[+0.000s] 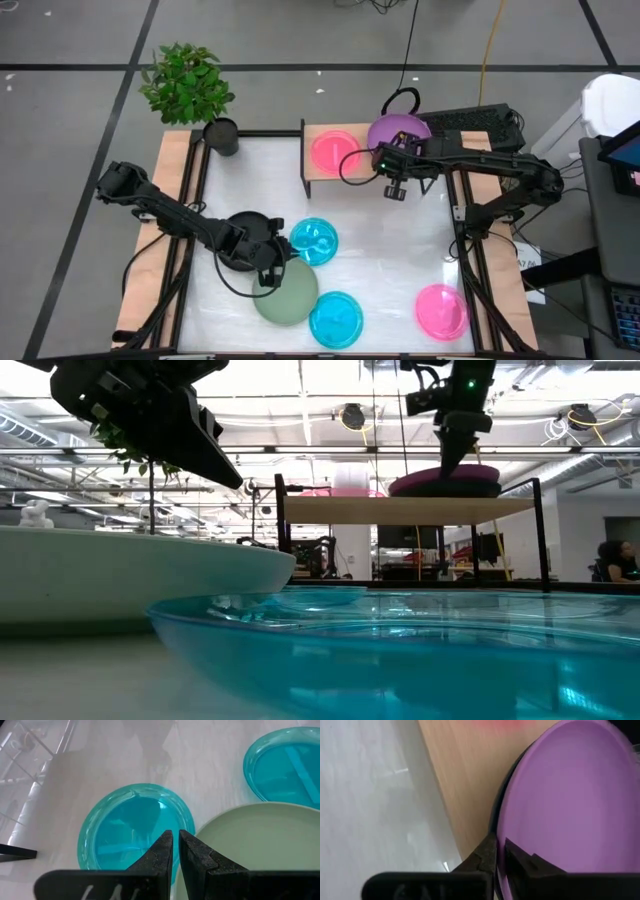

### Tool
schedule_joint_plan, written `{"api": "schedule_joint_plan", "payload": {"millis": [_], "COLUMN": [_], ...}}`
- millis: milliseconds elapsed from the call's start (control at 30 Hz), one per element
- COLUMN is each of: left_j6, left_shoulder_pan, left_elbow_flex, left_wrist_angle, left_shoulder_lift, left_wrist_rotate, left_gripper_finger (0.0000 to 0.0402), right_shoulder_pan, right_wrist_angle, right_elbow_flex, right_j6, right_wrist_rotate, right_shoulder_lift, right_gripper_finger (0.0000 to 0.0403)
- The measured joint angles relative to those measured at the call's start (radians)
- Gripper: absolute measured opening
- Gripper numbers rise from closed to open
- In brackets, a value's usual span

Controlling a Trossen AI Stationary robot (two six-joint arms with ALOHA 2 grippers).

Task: Place and stack plates onto a shelf
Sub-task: Stack the violet plate on top of the dark green plate on the shelf

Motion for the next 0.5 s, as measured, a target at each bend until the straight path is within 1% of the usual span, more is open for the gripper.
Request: {"api": "schedule_joint_plan", "payload": {"millis": [333,500], "left_j6": [-0.001,-0.003], "left_shoulder_pan": [0.0,0.0], "left_elbow_flex": [0.0,0.0], "left_wrist_angle": [0.0,0.0], "left_shoulder_lift": [0.0,0.0], "left_wrist_rotate": [0.0,0.0], "left_gripper_finger": [0.0037,0.0037], "right_shoulder_pan": [0.004,0.042], "right_wrist_angle": [0.004,0.005], "right_elbow_flex": [0.0,0.0], "right_j6": [0.036,0.073], "right_wrist_rotate": [0.027,0.027], "right_shoulder_lift": [-0.011,-0.05], "right_gripper_finger": [0.0061,0.0088]}}
